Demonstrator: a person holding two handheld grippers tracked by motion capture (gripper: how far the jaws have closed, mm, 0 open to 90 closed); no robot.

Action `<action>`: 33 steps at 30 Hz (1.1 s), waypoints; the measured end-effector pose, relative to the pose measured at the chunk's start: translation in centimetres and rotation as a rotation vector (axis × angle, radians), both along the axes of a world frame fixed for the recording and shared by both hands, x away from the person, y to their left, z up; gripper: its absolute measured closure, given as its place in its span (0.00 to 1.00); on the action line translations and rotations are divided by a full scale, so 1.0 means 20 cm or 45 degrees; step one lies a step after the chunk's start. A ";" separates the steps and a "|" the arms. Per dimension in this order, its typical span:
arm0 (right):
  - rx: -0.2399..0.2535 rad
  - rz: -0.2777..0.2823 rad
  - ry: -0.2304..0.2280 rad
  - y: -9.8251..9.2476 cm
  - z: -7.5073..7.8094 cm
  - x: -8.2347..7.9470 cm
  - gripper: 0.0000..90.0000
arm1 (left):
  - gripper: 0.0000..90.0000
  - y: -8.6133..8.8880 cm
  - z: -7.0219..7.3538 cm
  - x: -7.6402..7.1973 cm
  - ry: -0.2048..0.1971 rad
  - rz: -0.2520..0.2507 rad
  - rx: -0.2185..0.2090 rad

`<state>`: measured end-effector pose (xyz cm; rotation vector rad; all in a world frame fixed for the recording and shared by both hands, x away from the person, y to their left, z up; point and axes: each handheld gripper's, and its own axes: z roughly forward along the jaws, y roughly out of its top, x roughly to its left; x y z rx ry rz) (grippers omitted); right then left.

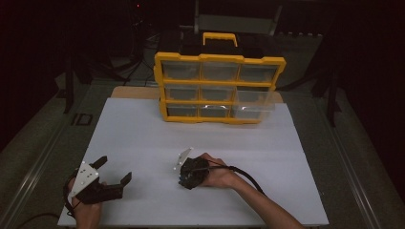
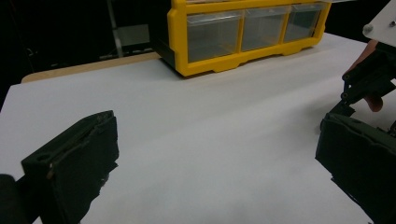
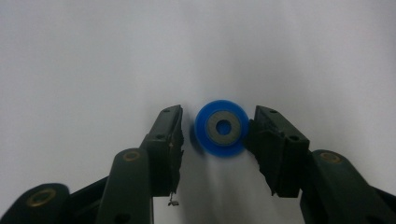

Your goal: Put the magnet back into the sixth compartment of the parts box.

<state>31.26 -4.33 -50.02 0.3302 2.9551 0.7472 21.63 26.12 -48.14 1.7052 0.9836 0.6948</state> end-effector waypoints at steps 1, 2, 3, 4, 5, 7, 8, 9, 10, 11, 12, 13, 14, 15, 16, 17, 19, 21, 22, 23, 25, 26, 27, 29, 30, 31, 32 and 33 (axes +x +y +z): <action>0.001 0.000 0.003 0.00 0.00 0.00 0.57 | 0.00 0.00 0.00 0.00 0.000 0.000 0.000; 0.008 0.001 0.002 0.00 0.00 0.01 0.56 | 0.00 0.00 0.00 0.00 -0.001 0.001 0.000; 0.008 -0.007 -0.003 0.00 0.00 0.01 0.55 | 0.00 0.00 0.00 0.00 -0.001 0.000 0.000; 0.008 -0.014 -0.010 0.00 0.00 0.01 0.53 | 0.00 0.00 0.00 0.00 -0.001 0.000 0.000; 0.014 -0.016 -0.005 -0.01 0.00 0.01 0.52 | 0.00 0.00 0.00 0.00 0.000 0.000 0.000; 0.011 -0.023 0.013 -0.01 0.00 0.02 0.48 | 0.00 0.00 0.00 0.00 0.001 0.000 0.001; 0.009 -0.020 0.019 -0.01 -0.01 0.02 0.48 | 0.00 0.00 0.00 0.00 0.001 -0.001 0.000; 0.015 -0.017 0.025 -0.01 -0.01 0.03 0.49 | 0.00 0.00 0.00 0.00 0.001 -0.001 0.002; 0.013 -0.021 0.035 -0.01 -0.01 0.03 0.50 | 0.00 0.00 0.00 0.00 0.001 -0.001 0.002; 0.015 -0.019 0.039 -0.01 -0.01 0.03 0.51 | 0.00 0.00 0.00 0.00 0.001 -0.001 0.000; 0.015 -0.016 0.040 -0.01 -0.01 0.03 0.53 | 0.00 0.00 0.00 0.00 0.002 -0.001 0.000; 0.015 -0.014 0.041 -0.01 -0.01 0.02 0.54 | 0.00 0.00 0.00 0.00 0.002 0.000 0.000; 0.017 -0.008 0.041 -0.01 -0.01 0.02 0.56 | 0.00 0.00 0.00 0.00 0.001 -0.001 0.002; 0.016 -0.001 0.042 -0.01 -0.01 0.02 0.58 | 0.00 0.00 0.00 0.00 0.001 -0.001 0.003; 0.014 0.001 0.042 -0.01 -0.01 0.02 0.59 | 0.00 0.00 0.00 0.00 0.001 -0.001 0.002; 0.013 0.002 0.044 -0.01 -0.01 0.02 0.60 | 0.00 0.00 0.00 0.00 0.000 -0.001 0.003; 0.018 0.003 0.051 -0.01 -0.01 0.02 0.62 | 0.00 0.00 0.00 0.00 0.001 -0.001 0.003; 0.024 0.001 0.050 -0.01 -0.01 0.02 0.66 | 0.00 0.00 0.00 0.00 0.002 -0.001 0.003; 0.027 0.002 0.049 -0.01 -0.01 0.02 0.68 | 0.00 0.00 0.00 0.00 0.002 -0.002 0.004; 0.028 0.003 0.047 -0.01 -0.01 0.02 0.69 | 0.00 0.00 0.00 0.00 0.001 -0.002 0.003; 0.022 0.004 0.045 0.00 -0.01 0.02 0.69 | 0.00 0.00 0.00 0.00 0.001 -0.002 0.003; 0.021 0.004 0.045 0.00 -0.01 0.02 0.69 | 0.00 0.00 0.00 0.00 0.002 -0.003 0.006; 0.020 0.006 0.045 0.00 -0.01 0.02 0.69 | 0.00 0.00 0.00 0.00 0.002 -0.003 0.006; 0.014 0.011 0.046 0.00 0.00 0.02 0.70 | 0.00 0.00 0.00 0.00 0.001 -0.002 0.002; 0.015 0.012 0.048 0.00 0.00 0.02 0.70 | 0.00 0.00 0.00 0.00 0.001 -0.003 0.003; 0.015 0.011 0.048 0.00 0.00 0.02 0.70 | 0.00 0.00 0.00 0.00 0.001 -0.003 0.002; 0.015 0.008 0.051 0.00 0.00 0.02 0.70 | 0.00 0.00 0.00 0.00 0.001 -0.003 0.002; 0.020 0.004 0.056 0.00 0.00 0.02 0.70 | 0.00 0.00 0.00 0.00 0.002 -0.002 0.002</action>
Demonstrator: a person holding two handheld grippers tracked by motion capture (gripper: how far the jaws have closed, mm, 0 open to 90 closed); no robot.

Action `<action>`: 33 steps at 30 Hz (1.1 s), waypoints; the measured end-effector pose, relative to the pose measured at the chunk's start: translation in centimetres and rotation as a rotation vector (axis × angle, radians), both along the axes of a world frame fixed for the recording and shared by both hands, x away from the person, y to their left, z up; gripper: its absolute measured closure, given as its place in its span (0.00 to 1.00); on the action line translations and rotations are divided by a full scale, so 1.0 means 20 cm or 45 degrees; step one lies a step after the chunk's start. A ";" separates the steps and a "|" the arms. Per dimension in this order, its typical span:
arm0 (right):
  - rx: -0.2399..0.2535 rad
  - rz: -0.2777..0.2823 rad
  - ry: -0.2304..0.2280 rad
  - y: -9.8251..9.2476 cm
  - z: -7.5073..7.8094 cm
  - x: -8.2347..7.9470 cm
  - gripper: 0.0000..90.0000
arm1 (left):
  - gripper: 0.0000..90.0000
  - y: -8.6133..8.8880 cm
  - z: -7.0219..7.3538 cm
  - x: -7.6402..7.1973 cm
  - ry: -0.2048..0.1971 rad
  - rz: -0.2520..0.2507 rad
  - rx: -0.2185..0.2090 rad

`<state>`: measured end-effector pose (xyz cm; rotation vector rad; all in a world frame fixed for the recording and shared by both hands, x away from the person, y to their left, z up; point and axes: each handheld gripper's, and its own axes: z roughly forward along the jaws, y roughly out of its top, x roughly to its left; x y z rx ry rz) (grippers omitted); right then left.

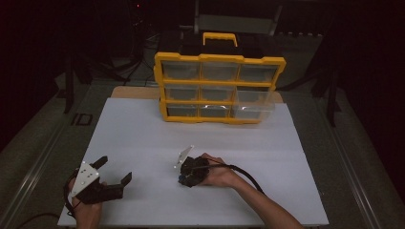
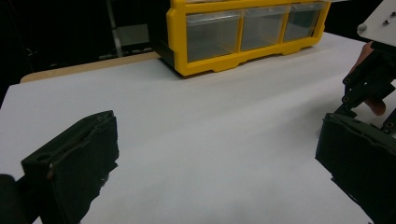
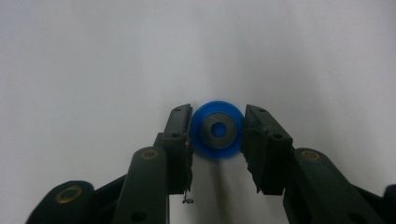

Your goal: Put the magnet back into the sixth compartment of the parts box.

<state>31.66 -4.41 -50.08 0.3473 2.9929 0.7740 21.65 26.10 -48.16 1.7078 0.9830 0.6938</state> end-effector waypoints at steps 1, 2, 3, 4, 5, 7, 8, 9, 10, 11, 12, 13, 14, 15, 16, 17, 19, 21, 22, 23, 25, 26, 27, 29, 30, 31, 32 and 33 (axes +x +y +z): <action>0.005 -0.003 0.006 0.00 0.00 0.00 0.70 | 0.00 0.00 0.00 0.00 -0.001 0.000 -0.001; 0.004 -0.005 0.008 0.00 0.00 0.00 0.70 | 0.00 0.00 0.00 0.00 -0.001 -0.001 -0.001; 0.006 -0.008 0.015 -0.01 0.00 0.00 0.70 | 0.00 0.00 0.00 0.00 -0.001 -0.001 -0.001; 0.007 -0.005 0.015 -0.01 0.00 0.01 0.70 | 0.00 0.00 0.00 0.00 0.000 -0.001 -0.001; 0.008 -0.006 0.014 -0.01 0.00 0.01 0.70 | 0.00 0.00 0.00 0.00 0.002 -0.003 0.003; 0.005 -0.011 0.019 -0.02 0.01 0.01 0.70 | 0.00 0.00 0.00 0.00 0.001 -0.004 0.005; 0.008 -0.013 0.020 -0.02 0.01 0.01 0.70 | 0.00 0.00 0.00 0.00 0.001 -0.005 0.005; 0.009 -0.019 0.020 -0.03 0.01 0.01 0.70 | 0.00 0.00 0.00 0.00 0.001 -0.005 0.006; 0.013 -0.016 0.019 -0.03 0.02 0.01 0.70 | 0.00 0.00 0.00 0.00 0.001 -0.004 0.006; 0.013 -0.019 0.020 -0.04 0.02 0.01 0.70 | 0.00 0.00 0.00 0.00 0.001 -0.004 0.005; 0.015 -0.020 0.021 -0.04 0.03 0.02 0.70 | 0.00 0.00 0.00 0.00 0.001 -0.003 0.004; 0.019 -0.023 0.021 -0.04 0.03 0.02 0.70 | 0.00 0.00 0.00 0.00 0.000 -0.002 0.001; 0.021 -0.023 0.023 -0.05 0.04 0.02 0.70 | 0.00 0.00 0.00 0.00 -0.001 -0.002 0.000; 0.021 -0.025 0.023 -0.05 0.05 0.02 0.70 | 0.00 0.00 0.00 0.00 -0.001 -0.001 0.000; 0.023 -0.025 0.027 -0.05 0.05 0.02 0.70 | 0.00 0.00 0.00 0.00 -0.001 -0.001 0.000; 0.018 -0.024 0.026 -0.06 0.06 0.02 0.70 | 0.00 0.00 0.00 0.00 -0.002 0.000 -0.002; 0.015 -0.022 0.029 -0.07 0.07 0.02 0.70 | 0.00 0.00 0.00 0.00 -0.002 0.001 -0.002; 0.005 -0.027 0.030 -0.07 0.08 0.01 0.70 | 0.00 0.00 0.00 0.00 -0.003 0.001 -0.002; 0.008 -0.029 0.035 -0.08 0.08 0.01 0.70 | 0.00 0.00 0.00 0.00 -0.004 0.002 -0.003; 0.009 -0.027 0.037 -0.08 0.09 0.01 0.70 | 0.00 0.00 0.00 0.00 -0.004 0.001 -0.003; 0.002 -0.034 0.031 -0.09 0.10 0.01 0.70 | 0.00 0.00 0.00 0.00 -0.004 0.002 -0.003; 0.001 -0.036 0.030 -0.10 0.11 0.01 0.70 | 0.00 0.00 0.00 0.00 -0.004 0.002 -0.003; 0.005 -0.039 0.033 -0.10 0.12 0.01 0.70 | 0.00 0.00 0.00 0.00 -0.004 0.003 -0.003; 0.009 -0.044 0.034 -0.11 0.13 0.02 0.70 | 0.00 0.00 0.00 0.00 -0.004 0.002 -0.002; 0.008 -0.052 0.029 -0.12 0.15 0.02 0.70 | 0.00 0.00 0.00 0.00 -0.004 0.003 -0.002; 0.004 -0.055 0.030 -0.13 0.15 0.02 0.70 | 0.00 0.00 0.00 0.00 -0.005 0.003 -0.002; 0.004 -0.055 0.030 -0.13 0.15 0.02 0.70 | 0.00 0.00 0.00 0.00 -0.005 0.003 -0.002; 0.001 -0.058 0.029 -0.14 0.17 0.02 0.70 | 0.00 0.00 0.00 0.00 -0.005 0.003 -0.003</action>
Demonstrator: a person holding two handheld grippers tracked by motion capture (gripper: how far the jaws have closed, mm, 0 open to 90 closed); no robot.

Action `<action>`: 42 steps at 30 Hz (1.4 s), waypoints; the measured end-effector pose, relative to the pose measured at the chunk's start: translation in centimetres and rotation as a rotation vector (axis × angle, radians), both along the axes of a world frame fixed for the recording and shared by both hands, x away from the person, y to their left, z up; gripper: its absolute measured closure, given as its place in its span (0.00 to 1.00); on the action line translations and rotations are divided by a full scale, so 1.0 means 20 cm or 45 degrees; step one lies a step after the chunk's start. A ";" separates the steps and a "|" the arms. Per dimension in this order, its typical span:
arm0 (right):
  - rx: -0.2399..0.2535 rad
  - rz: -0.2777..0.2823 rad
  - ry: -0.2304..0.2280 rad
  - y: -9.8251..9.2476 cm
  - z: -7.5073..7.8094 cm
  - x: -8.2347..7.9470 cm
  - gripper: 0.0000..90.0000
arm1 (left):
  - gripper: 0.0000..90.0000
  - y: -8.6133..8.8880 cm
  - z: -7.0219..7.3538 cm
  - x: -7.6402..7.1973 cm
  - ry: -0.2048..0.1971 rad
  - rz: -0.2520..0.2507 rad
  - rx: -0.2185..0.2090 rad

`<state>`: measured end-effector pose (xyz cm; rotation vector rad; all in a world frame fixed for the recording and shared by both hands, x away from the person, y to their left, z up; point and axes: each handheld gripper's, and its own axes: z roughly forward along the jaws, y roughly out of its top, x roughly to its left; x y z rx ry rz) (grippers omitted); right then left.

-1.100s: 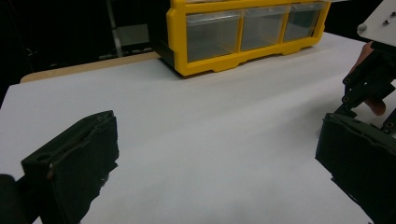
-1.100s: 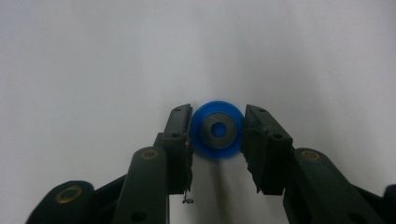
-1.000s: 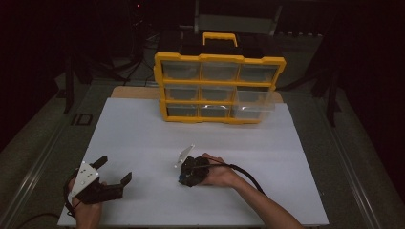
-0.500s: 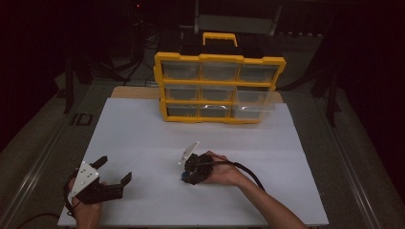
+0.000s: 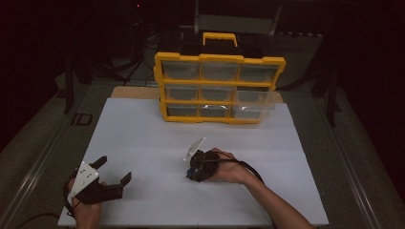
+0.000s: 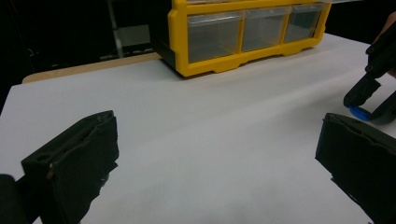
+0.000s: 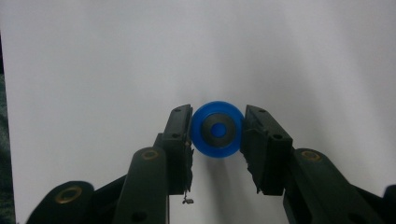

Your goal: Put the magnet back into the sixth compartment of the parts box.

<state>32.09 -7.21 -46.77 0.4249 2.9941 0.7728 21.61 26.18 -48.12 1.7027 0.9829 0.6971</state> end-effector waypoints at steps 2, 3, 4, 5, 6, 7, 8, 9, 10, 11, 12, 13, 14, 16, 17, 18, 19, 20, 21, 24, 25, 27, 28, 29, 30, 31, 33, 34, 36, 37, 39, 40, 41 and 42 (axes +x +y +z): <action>-0.002 -0.003 -0.002 -0.01 0.01 0.00 0.70 | 0.00 0.00 0.00 0.00 0.000 0.001 0.001; -0.002 -0.008 -0.003 -0.02 0.02 0.00 0.70 | 0.00 0.00 0.00 0.00 0.000 0.001 0.003; -0.002 -0.008 -0.003 -0.02 0.02 0.00 0.70 | 0.00 0.00 0.00 0.00 0.000 0.001 0.003; 0.002 -0.013 -0.001 -0.03 0.03 0.00 0.70 | 0.00 0.00 0.00 0.00 -0.001 0.001 0.003; 0.003 -0.019 0.004 -0.03 0.03 0.01 0.70 | 0.00 0.00 0.00 0.00 -0.001 0.001 0.003; 0.003 -0.019 0.004 -0.03 0.03 0.01 0.70 | 0.00 0.00 0.00 0.00 0.000 0.001 0.003; 0.004 -0.024 0.006 -0.04 0.04 0.01 0.70 | 0.00 0.00 0.00 0.00 0.000 0.001 0.002; 0.004 -0.024 0.006 -0.04 0.04 0.01 0.70 | 0.00 0.00 0.00 0.00 0.000 0.001 0.002; 0.001 -0.029 0.005 -0.05 0.05 0.01 0.70 | 0.00 0.00 0.00 0.00 -0.001 0.000 0.003; 0.000 -0.036 0.004 -0.06 0.06 0.01 0.70 | 0.00 0.00 0.00 0.00 -0.001 0.002 0.002; 0.005 -0.035 0.006 -0.07 0.06 0.02 0.70 | 0.00 0.00 0.00 0.00 -0.001 0.003 0.001; 0.005 -0.035 0.006 -0.07 0.06 0.02 0.70 | 0.00 0.00 0.00 0.00 -0.001 0.003 0.001; 0.011 -0.042 0.002 -0.08 0.08 0.02 0.70 | 0.00 0.00 0.00 0.00 -0.001 0.002 0.001; 0.014 -0.050 0.003 -0.08 0.09 0.02 0.70 | 0.00 0.00 0.00 0.00 -0.002 0.003 0.002; 0.022 -0.056 -0.003 -0.09 0.10 0.02 0.70 | 0.00 0.00 0.00 0.00 -0.001 0.003 0.003; 0.027 -0.057 -0.004 -0.10 0.11 0.02 0.70 | 0.00 0.00 0.00 0.00 -0.001 0.003 0.003; 0.027 -0.057 -0.004 -0.10 0.11 0.02 0.70 | 0.00 0.00 0.00 0.00 -0.001 0.003 0.003; 0.038 -0.069 -0.003 -0.11 0.12 0.03 0.70 | 0.00 0.00 0.00 0.00 -0.002 0.003 0.002; 0.040 -0.075 -0.001 -0.11 0.13 0.03 0.70 | 0.00 0.00 0.00 0.00 -0.001 0.003 0.001; 0.038 -0.083 -0.007 -0.12 0.14 0.03 0.70 | 0.00 0.00 0.00 0.00 0.000 0.003 0.001; 0.034 -0.087 -0.008 -0.13 0.15 0.04 0.70 | 0.00 0.00 0.00 0.00 0.000 0.003 0.001; 0.035 -0.098 -0.009 -0.13 0.16 0.04 0.70 | 0.00 0.00 0.00 0.00 0.001 0.003 0.001; 0.037 -0.102 -0.014 -0.14 0.17 0.05 0.70 | 0.00 0.00 0.00 0.00 0.001 0.002 0.003; 0.039 -0.108 -0.015 -0.15 0.18 0.05 0.70 | 0.00 0.00 0.00 0.00 0.001 0.001 0.003; 0.039 -0.108 -0.015 -0.15 0.18 0.05 0.70 | 0.00 0.00 0.00 0.00 0.001 0.001 0.003; 0.042 -0.111 -0.017 -0.15 0.19 0.05 0.70 | 0.00 0.00 0.00 0.00 0.001 0.001 0.003; 0.049 -0.121 -0.021 -0.17 0.22 0.06 0.70 | 0.00 0.00 0.00 0.00 0.003 0.001 0.003; 0.055 -0.122 -0.023 -0.17 0.23 0.06 0.70 | 0.00 0.00 0.00 0.00 0.002 0.001 0.002; 0.062 -0.126 -0.023 -0.18 0.25 0.07 0.70 | 0.00 0.00 0.00 0.00 0.002 0.001 0.003; 0.059 -0.128 -0.027 -0.19 0.26 0.07 0.70 | 0.00 0.00 0.00 0.00 0.002 0.001 0.003; 0.058 -0.129 -0.031 -0.19 0.26 0.08 0.70 | 0.00 -0.01 0.00 0.00 0.003 0.000 0.003; 0.062 -0.137 -0.035 -0.20 0.28 0.08 0.70 | 0.00 -0.01 0.00 0.00 0.003 -0.002 0.008; 0.065 -0.139 -0.032 -0.20 0.29 0.08 0.70 | 0.00 -0.01 0.00 0.00 0.003 -0.002 0.008; 0.065 -0.139 -0.032 -0.20 0.29 0.08 0.70 | 0.00 -0.01 0.00 0.00 0.005 -0.001 0.006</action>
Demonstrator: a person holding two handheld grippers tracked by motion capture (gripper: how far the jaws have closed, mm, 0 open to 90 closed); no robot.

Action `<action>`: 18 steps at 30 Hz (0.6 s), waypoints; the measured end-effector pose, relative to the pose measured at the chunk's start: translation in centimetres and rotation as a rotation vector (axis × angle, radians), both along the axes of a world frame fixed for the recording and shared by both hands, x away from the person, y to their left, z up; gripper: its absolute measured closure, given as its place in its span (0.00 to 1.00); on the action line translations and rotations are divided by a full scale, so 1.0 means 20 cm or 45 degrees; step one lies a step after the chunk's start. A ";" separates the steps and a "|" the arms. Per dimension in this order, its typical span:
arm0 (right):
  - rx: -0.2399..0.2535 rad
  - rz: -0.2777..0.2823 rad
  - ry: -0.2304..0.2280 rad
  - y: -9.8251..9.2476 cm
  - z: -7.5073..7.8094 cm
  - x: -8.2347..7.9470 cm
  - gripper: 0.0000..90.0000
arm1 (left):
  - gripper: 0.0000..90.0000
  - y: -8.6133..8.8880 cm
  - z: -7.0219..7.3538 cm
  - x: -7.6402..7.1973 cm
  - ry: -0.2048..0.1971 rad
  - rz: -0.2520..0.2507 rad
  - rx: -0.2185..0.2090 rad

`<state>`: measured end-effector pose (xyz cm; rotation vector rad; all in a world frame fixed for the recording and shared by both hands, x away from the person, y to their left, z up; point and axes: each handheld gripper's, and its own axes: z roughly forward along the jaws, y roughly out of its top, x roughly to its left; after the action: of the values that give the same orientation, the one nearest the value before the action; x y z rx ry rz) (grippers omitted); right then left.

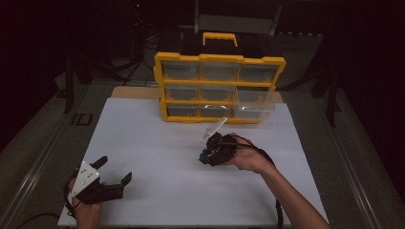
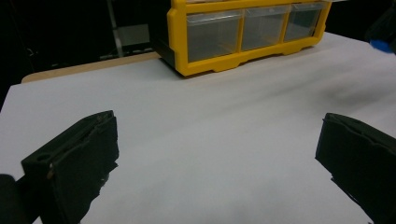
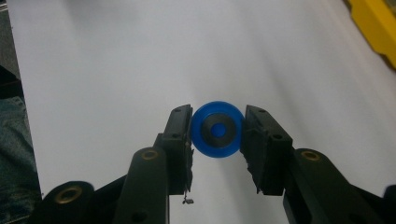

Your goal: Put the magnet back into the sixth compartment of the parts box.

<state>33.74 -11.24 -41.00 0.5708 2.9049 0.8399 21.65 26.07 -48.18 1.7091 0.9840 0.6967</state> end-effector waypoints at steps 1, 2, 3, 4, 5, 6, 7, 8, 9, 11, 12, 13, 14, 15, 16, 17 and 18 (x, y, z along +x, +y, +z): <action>0.003 -0.003 -0.007 -0.01 0.02 0.01 0.70 | 0.00 0.00 0.00 0.00 0.000 0.002 -0.003; 0.006 -0.008 -0.007 -0.01 0.03 0.01 0.70 | 0.00 0.00 0.00 0.00 0.000 0.002 -0.003; 0.006 -0.008 -0.007 -0.01 0.03 0.01 0.70 | 0.00 0.00 0.00 0.00 0.000 0.002 -0.003; 0.008 -0.008 -0.009 -0.01 0.03 0.01 0.70 | 0.00 0.00 0.00 0.00 -0.001 0.002 -0.003; 0.008 -0.012 -0.011 -0.02 0.04 0.02 0.70 | 0.00 0.00 0.00 0.00 -0.001 0.002 -0.003; 0.007 -0.017 -0.014 -0.02 0.06 0.02 0.70 | 0.00 0.00 0.00 0.00 -0.002 0.002 -0.003; 0.008 -0.019 -0.012 -0.02 0.06 0.03 0.70 | 0.00 0.00 0.00 0.00 -0.002 0.002 -0.003; 0.012 -0.025 -0.013 -0.03 0.07 0.03 0.70 | 0.00 0.00 0.00 0.00 -0.003 0.003 -0.004; 0.010 -0.030 -0.013 -0.03 0.08 0.04 0.70 | 0.00 0.00 0.00 0.00 -0.003 0.003 -0.004; 0.015 -0.039 -0.015 -0.04 0.10 0.05 0.70 | 0.00 0.00 0.00 0.00 -0.004 0.003 -0.003; 0.017 -0.044 -0.015 -0.05 0.10 0.05 0.70 | 0.00 0.01 0.00 0.00 -0.005 0.003 -0.004; 0.016 -0.050 -0.015 -0.05 0.11 0.06 0.70 | 0.00 0.01 0.00 0.00 -0.005 0.004 -0.004; 0.015 -0.053 -0.017 -0.06 0.12 0.06 0.70 | 0.00 0.01 0.00 0.00 -0.006 0.005 -0.006; 0.014 -0.054 -0.017 -0.06 0.12 0.07 0.70 | 0.00 0.01 0.00 0.00 -0.005 0.006 -0.007; 0.015 -0.059 -0.018 -0.07 0.13 0.07 0.70 | 0.00 0.01 0.00 0.00 -0.005 0.006 -0.007; 0.013 -0.062 -0.020 -0.07 0.13 0.07 0.70 | 0.00 0.01 0.00 0.00 -0.005 0.006 -0.004; 0.013 -0.065 -0.019 -0.07 0.14 0.08 0.70 | 0.00 0.01 0.00 0.00 -0.005 0.006 -0.004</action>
<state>35.30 -12.74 -38.17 0.6342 2.8612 0.8497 21.60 26.17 -48.14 1.7026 0.9860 0.7005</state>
